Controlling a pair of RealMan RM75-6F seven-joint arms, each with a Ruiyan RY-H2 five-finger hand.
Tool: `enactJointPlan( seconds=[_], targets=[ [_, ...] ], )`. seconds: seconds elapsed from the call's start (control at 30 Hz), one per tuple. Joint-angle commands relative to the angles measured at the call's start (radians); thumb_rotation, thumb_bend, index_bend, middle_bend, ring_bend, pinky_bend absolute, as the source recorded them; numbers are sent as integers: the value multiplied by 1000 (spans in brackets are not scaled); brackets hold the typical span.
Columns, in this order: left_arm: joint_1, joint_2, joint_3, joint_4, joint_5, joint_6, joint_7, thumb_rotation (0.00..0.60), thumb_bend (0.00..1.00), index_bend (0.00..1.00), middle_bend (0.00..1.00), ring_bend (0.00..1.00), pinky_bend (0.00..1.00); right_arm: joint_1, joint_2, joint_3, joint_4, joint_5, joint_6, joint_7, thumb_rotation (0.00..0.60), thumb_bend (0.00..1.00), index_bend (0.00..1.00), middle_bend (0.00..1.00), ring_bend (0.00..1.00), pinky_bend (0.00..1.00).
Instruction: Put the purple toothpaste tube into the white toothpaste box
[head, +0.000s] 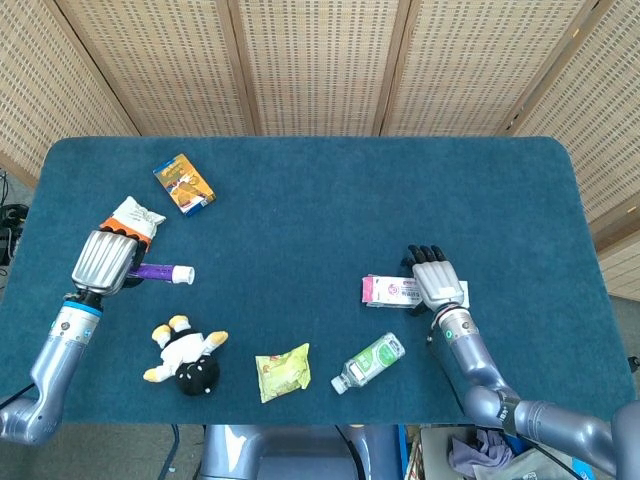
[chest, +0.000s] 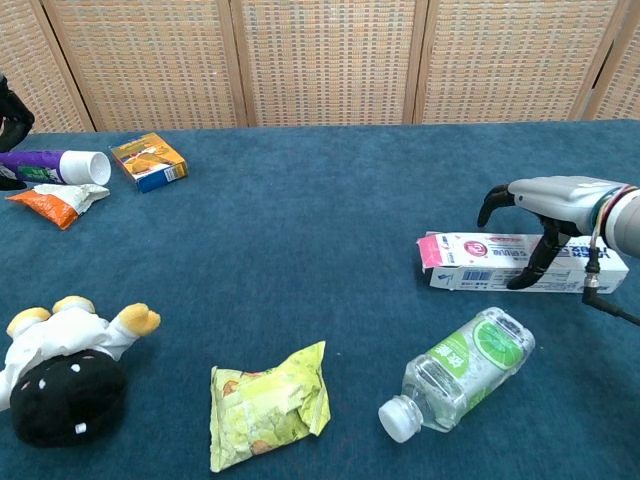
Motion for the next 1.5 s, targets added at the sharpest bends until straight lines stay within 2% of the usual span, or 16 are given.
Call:
enactJointPlan(
  seconds=[0.03, 0.2, 0.33, 0.5, 0.63, 0.77, 1.07, 1.27, 1.5],
  targets=[
    [1, 1, -1, -2, 1, 1, -3, 600, 264, 798, 681, 570, 527, -5, -8, -7, 13, -3, 7, 16, 600, 147, 318, 209, 67, 57],
    [3, 5, 0, -6, 8, 1, -6, 600, 264, 798, 681, 570, 527, -20, -24, -22, 36, -26, 29, 45, 600, 147, 424, 360, 225, 238],
    [3, 4, 1, -8, 12, -1, -11, 600, 264, 798, 681, 570, 527, -29, -25, -28, 37, -49, 42, 68, 600, 147, 497, 448, 324, 319],
    [6, 6, 0, -14, 18, 3, -15, 600, 264, 798, 681, 570, 527, -35, -21, -27, 30, -81, 66, 88, 600, 147, 525, 481, 363, 370],
    [6, 13, -2, -28, 24, 5, -16, 600, 264, 798, 681, 570, 527, -39, -9, -19, 3, -94, 78, 106, 600, 148, 527, 483, 369, 377],
    [1, 28, -5, -71, 33, 3, -12, 600, 264, 798, 681, 570, 528, -40, 20, -3, -75, -109, 93, 120, 600, 147, 527, 483, 369, 377],
    [-37, 103, 10, -222, 26, -80, 66, 600, 264, 798, 681, 570, 527, -23, 58, -3, -250, -132, 158, 17, 600, 148, 527, 480, 369, 393],
    [-76, 170, 4, -341, -64, -130, 217, 600, 265, 798, 681, 570, 527, 3, 56, 16, -311, -106, 172, -31, 600, 148, 527, 480, 370, 395],
    [-139, 222, -18, -467, -267, -126, 425, 600, 264, 798, 681, 570, 527, 44, 19, 17, -339, -117, 196, -100, 600, 148, 527, 479, 369, 395]
  ],
)
